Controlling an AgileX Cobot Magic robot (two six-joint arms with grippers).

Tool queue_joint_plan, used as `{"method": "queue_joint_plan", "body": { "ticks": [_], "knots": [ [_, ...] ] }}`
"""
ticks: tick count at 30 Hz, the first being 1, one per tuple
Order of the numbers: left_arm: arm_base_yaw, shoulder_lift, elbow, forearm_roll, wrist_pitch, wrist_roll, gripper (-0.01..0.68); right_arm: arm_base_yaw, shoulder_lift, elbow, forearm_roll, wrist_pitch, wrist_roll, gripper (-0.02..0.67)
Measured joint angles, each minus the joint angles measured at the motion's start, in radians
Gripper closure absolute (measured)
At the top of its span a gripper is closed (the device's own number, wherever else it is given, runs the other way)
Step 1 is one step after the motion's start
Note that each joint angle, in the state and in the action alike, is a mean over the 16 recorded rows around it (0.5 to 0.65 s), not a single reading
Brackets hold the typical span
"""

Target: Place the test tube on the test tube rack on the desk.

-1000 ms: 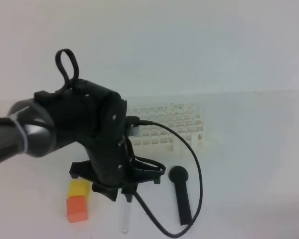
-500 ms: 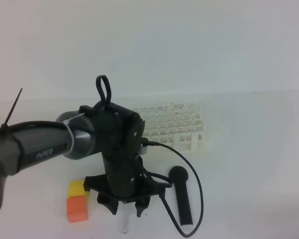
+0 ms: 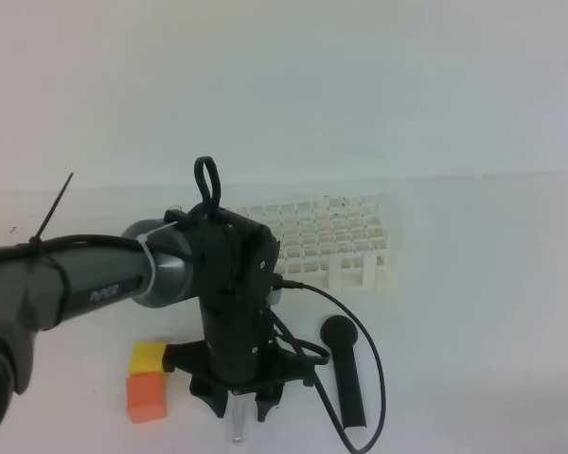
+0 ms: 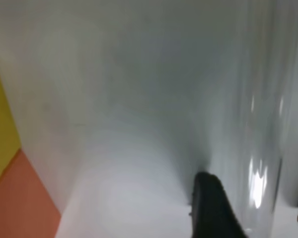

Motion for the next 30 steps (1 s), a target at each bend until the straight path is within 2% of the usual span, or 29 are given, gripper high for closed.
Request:
{"method": "queue_joint_plan", "body": {
  "ticks": [13, 21, 30],
  "knots": [
    [0.0, -0.002, 0.0, 0.006, 0.006, 0.102, 0.521, 0.0, 0.0, 0.0, 0.0, 0.0, 0.0, 0.65],
    [0.0, -0.078, 0.0, 0.017, -0.04, 0.152, 0.567, 0.0, 0.0, 0.0, 0.0, 0.0, 0.0, 0.65],
    [0.0, -0.225, 0.025, -0.016, -0.174, 0.2, 0.569, 0.0, 0.0, 0.0, 0.0, 0.0, 0.0, 0.65]
  ]
}}
